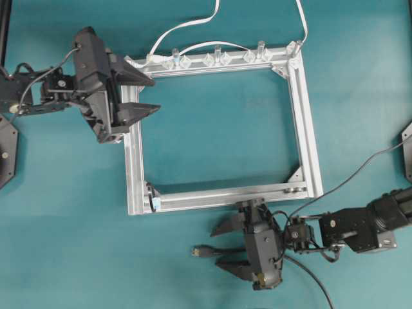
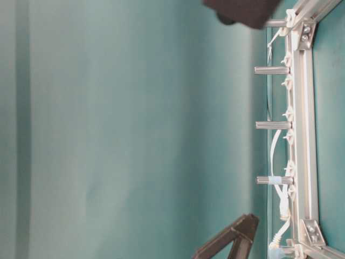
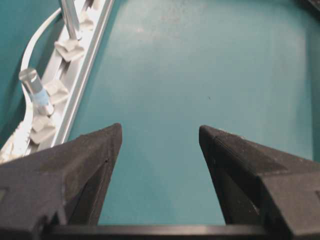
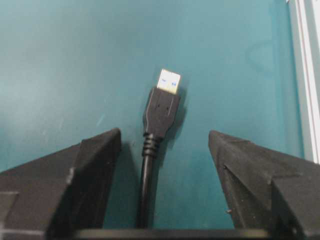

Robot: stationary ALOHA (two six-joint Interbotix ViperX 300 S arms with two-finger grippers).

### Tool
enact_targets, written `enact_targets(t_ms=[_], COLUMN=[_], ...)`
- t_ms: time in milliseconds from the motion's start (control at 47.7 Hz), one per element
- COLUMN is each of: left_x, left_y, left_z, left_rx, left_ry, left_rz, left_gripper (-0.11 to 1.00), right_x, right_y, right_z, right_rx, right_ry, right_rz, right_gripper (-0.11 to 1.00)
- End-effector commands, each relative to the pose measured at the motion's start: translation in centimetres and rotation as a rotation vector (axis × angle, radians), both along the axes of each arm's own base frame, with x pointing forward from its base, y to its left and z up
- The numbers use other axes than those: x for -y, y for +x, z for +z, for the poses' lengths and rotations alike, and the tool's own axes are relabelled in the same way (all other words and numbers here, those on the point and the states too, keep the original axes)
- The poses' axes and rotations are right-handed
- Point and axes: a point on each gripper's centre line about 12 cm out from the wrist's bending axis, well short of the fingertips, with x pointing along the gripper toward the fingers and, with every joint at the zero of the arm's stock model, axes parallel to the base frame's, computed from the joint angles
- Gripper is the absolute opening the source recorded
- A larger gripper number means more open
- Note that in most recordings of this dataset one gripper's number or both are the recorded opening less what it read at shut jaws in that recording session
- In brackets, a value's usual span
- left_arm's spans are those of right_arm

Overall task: Insert the wire through the string loop located on the left side.
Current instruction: 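Close the right gripper on the cable just behind the USB plug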

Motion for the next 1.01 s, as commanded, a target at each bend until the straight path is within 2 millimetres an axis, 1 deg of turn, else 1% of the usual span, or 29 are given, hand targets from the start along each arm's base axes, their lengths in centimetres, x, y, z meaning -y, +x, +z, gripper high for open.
enact_targets(t_ms=[0,356,482,545,587,629,712,775,817,985], left_x=[0.1,0.4,0.5,0.5,0.6,0.5,0.6,0.7,0.7,0.7], left_y=[-0.2,-1.2,-1.7,-1.8,-1.9,-2.0,-2.2,-2.4,-2.5,-2.8], left_z=[0.7,0.6,0.4,0.4,0.4,0.4,0.5,0.5,0.5,0.5], left_rx=[0.025,0.025,0.019,0.022,0.022,0.023,0.027,0.028,0.028,0.031], left_ry=[0.009,0.009,0.006,0.007,0.007,0.009,0.008,0.010,0.008,0.009], left_rz=[-0.006,-0.006,-0.007,-0.007,-0.007,-0.006,-0.007,-0.007,-0.007,-0.005], left_gripper=[0.73,0.73,0.73,0.73,0.73,0.73,0.73,0.73,0.73,0.73], right_x=[-0.4,0.0,0.0,0.0,-0.1,-0.1,-0.2,-0.3,-0.3,-0.4], right_y=[0.4,0.1,-0.1,-0.3,-0.4,-0.4,-0.5,-0.6,-0.6,-0.5], right_z=[0.7,-0.2,-0.6,-0.9,-1.0,-1.1,-1.3,-1.4,-1.4,-1.3], right_rx=[0.020,-0.012,-0.044,-0.062,-0.077,-0.086,-0.102,-0.112,-0.115,-0.110], right_ry=[0.013,0.023,0.013,-0.005,-0.018,-0.037,-0.060,-0.071,-0.072,-0.074], right_rz=[-0.002,-0.040,-0.032,-0.017,-0.007,0.008,0.028,0.038,0.040,0.043], right_gripper=[0.76,0.76,0.72,0.65,0.59,0.50,0.26,0.13,0.11,0.11])
